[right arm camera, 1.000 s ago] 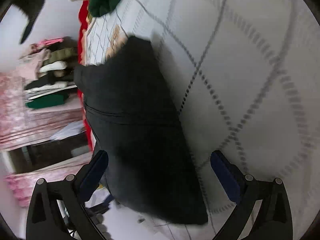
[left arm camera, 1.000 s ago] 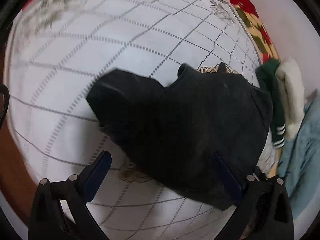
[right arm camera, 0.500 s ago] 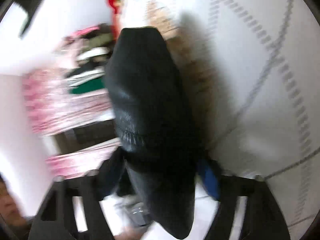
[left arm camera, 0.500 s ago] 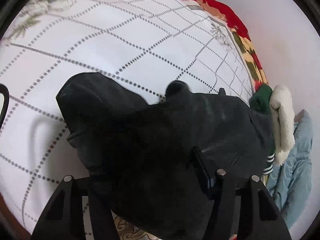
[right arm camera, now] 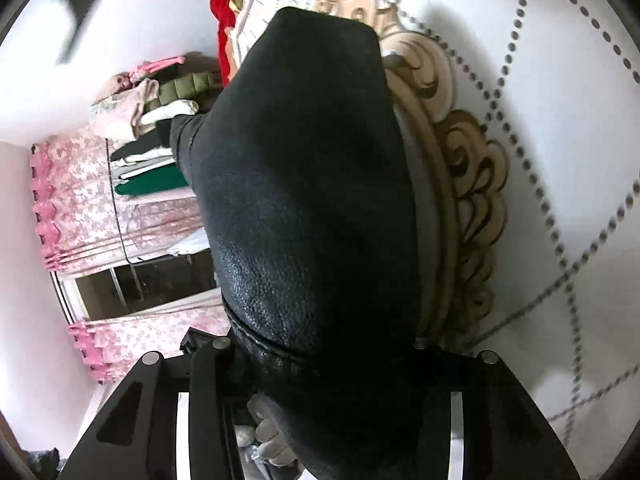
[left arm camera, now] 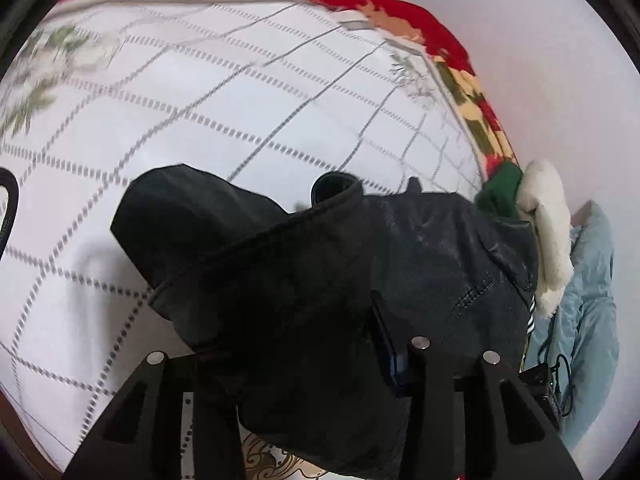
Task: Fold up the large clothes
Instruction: 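Carry the folded jacket with both grippers toward the sweater stack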
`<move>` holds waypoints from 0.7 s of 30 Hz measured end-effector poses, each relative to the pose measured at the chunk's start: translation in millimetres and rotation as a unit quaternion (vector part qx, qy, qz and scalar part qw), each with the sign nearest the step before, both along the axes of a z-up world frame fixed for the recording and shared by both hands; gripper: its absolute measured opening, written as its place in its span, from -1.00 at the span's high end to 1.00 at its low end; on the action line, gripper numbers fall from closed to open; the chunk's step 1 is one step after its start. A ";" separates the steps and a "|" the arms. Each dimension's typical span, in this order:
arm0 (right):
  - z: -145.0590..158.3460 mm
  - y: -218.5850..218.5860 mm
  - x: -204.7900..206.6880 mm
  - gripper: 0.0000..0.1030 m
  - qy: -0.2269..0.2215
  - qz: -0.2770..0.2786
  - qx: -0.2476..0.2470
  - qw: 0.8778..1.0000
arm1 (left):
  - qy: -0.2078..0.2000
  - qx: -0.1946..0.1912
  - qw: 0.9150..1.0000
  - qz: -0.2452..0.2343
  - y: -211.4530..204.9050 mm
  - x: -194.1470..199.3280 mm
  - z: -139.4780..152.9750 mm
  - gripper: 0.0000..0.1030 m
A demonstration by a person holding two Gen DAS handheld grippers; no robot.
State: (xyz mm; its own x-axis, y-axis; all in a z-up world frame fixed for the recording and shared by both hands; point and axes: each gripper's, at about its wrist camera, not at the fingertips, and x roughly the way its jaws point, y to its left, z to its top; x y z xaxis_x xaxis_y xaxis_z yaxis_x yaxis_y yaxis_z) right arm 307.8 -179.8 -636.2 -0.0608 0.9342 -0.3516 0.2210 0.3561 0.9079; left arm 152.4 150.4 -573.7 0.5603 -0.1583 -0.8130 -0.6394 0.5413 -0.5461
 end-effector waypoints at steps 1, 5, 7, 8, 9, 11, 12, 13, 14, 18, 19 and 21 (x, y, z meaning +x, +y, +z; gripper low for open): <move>4.8 -0.8 -2.1 0.11 -0.001 -0.006 0.006 1.000 | -0.002 -0.002 1.000 -0.001 2.4 3.6 2.0 0.23; 28.8 -7.9 -5.8 0.14 -0.014 -0.017 0.015 1.000 | -0.019 -0.002 1.000 -0.012 14.8 7.8 24.5 0.25; 45.0 -10.8 -4.4 0.15 -0.023 -0.025 0.018 0.999 | -0.029 0.001 0.999 -0.023 18.2 11.9 36.7 0.29; 53.1 -10.0 -3.1 0.16 -0.031 -0.027 0.015 0.999 | -0.033 0.001 0.999 -0.028 19.1 15.2 41.4 0.29; 60.5 -15.1 -0.5 0.16 -0.034 -0.030 0.016 0.999 | -0.038 0.003 0.999 -0.034 20.6 19.6 47.8 0.29; 80.5 -12.4 5.2 0.17 -0.048 -0.036 0.017 0.998 | -0.045 0.004 0.998 -0.044 23.8 28.4 58.8 0.29; 90.5 -12.6 8.6 0.17 -0.056 -0.037 0.017 0.998 | -0.048 0.002 0.998 -0.045 25.5 31.2 62.6 0.29; 102.0 -17.8 11.8 0.17 -0.063 -0.039 0.019 0.997 | -0.055 0.001 0.997 -0.047 27.0 38.4 72.8 0.29; 112.3 -14.7 17.1 0.17 -0.068 -0.044 0.019 0.997 | -0.061 0.001 0.997 -0.050 27.3 43.7 79.6 0.29; 158.1 -26.2 40.3 0.17 -0.088 -0.059 0.027 0.994 | -0.091 0.010 0.994 -0.064 21.4 75.9 124.9 0.29; 172.7 -32.3 48.8 0.18 -0.098 -0.064 0.028 0.993 | -0.099 0.011 0.993 -0.069 18.0 86.8 136.2 0.29; 194.8 -39.6 64.6 0.18 -0.110 -0.070 0.032 0.991 | -0.108 0.015 0.991 -0.074 10.8 110.6 154.4 0.29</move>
